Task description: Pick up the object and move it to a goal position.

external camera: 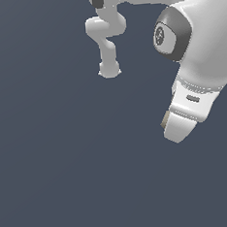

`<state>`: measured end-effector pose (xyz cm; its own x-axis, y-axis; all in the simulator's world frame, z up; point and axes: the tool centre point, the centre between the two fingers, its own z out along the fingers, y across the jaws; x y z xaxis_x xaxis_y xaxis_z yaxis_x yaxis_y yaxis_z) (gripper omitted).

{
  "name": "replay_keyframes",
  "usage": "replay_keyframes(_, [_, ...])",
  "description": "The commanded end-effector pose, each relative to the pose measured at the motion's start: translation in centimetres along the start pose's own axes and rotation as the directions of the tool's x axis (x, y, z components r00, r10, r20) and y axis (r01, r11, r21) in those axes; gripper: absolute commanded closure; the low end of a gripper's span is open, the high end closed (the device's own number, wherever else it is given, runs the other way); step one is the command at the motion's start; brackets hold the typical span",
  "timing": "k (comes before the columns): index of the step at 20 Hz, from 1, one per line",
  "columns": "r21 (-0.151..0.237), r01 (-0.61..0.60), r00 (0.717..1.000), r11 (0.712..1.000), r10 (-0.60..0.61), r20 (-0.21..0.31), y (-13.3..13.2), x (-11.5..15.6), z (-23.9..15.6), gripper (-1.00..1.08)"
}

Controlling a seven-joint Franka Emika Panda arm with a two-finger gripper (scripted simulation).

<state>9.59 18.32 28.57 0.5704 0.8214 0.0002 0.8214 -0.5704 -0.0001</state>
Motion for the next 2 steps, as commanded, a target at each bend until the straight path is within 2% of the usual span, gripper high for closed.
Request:
replay_keyframes(1, [0.0,0.0,1.0,1.0,0.0,0.0,0.03,0.13,-0.11,1.08])
replay_keyframes(2, [0.0,0.0,1.0,1.0,0.0,0.0,0.03,0.13,-0.11,1.08])
